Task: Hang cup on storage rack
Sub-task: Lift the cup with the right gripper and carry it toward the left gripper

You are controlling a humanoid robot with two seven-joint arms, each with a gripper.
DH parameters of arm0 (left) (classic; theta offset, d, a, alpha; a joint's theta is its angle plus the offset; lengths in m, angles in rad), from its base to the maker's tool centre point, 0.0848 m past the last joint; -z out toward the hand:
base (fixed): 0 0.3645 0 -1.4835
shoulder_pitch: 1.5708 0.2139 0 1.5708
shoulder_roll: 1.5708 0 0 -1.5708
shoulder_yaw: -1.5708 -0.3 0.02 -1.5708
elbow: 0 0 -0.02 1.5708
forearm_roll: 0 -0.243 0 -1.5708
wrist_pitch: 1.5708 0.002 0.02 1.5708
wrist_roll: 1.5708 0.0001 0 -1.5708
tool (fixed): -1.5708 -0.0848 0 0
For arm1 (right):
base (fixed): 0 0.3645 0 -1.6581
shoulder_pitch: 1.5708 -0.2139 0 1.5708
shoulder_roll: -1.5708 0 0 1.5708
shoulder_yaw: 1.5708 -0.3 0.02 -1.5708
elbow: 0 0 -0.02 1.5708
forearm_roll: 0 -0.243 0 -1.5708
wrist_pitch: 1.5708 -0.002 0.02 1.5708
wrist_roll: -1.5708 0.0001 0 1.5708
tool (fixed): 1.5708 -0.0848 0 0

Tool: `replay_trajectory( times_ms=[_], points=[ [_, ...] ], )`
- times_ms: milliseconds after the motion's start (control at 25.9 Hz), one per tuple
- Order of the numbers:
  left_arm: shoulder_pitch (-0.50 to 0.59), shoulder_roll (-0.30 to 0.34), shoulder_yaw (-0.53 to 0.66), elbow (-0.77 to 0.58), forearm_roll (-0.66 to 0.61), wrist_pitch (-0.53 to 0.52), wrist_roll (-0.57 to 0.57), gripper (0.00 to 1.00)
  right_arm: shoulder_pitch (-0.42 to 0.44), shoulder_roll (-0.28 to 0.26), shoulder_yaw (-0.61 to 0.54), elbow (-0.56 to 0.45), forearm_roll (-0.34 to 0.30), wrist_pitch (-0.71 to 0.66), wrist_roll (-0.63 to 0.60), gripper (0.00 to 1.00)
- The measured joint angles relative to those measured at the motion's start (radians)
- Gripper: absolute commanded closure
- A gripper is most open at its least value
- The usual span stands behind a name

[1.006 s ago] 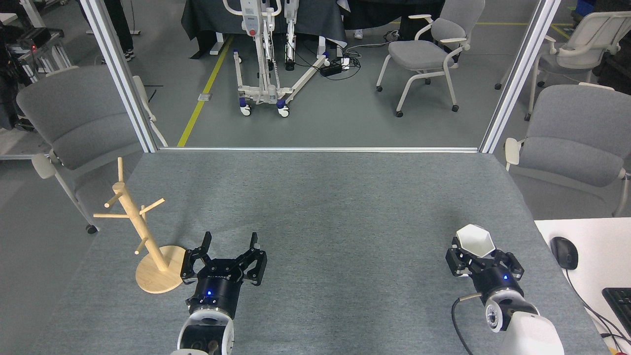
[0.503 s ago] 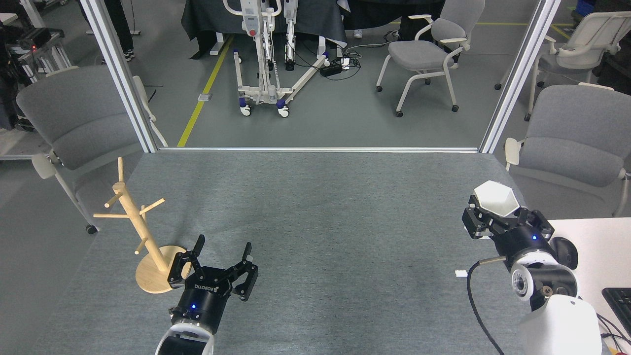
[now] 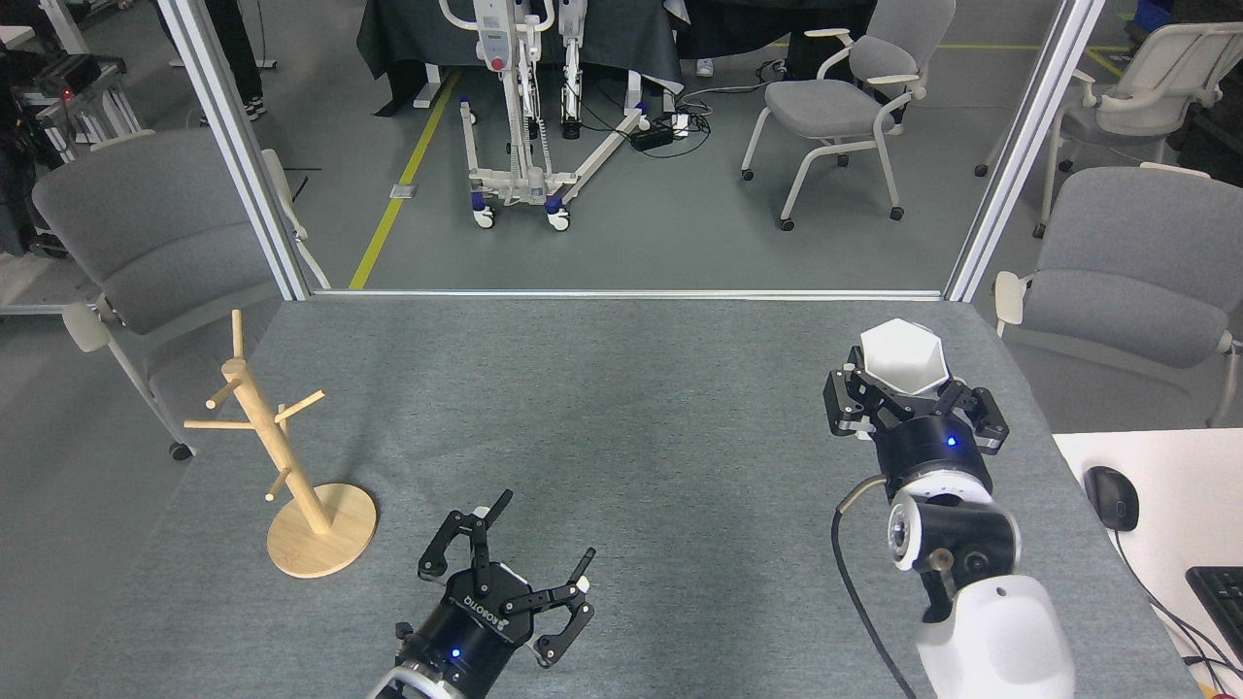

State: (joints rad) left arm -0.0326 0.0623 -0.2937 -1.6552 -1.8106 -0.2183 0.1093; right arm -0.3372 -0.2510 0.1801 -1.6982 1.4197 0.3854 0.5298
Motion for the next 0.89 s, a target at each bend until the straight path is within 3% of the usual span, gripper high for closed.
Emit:
replay_trajectory(
  times_ms=[193,464,619,890],
  points=[
    [-0.088,-0.011,-0.063,0.031,-0.02,-0.062,-0.049,0.01,-0.01,-0.001,0.146,-0.023,0.079,0.205,0.044,0.6],
    [-0.173,-0.058,-0.087,0.094,-0.022,-0.143,-0.078,0.01,-0.021,0.008,0.303,-0.024,0.181,0.386,0.11,0.6],
    [-0.202,-0.102,-0.088,0.122,-0.022,-0.213,-0.11,0.01,-0.022,0.024,0.365,-0.021,0.232,0.443,0.141,0.6],
    [-0.265,-0.18,-0.091,0.177,-0.021,-0.288,-0.172,0.01,-0.028,0.068,0.412,-0.012,0.254,0.464,0.154,0.61]
  ],
)
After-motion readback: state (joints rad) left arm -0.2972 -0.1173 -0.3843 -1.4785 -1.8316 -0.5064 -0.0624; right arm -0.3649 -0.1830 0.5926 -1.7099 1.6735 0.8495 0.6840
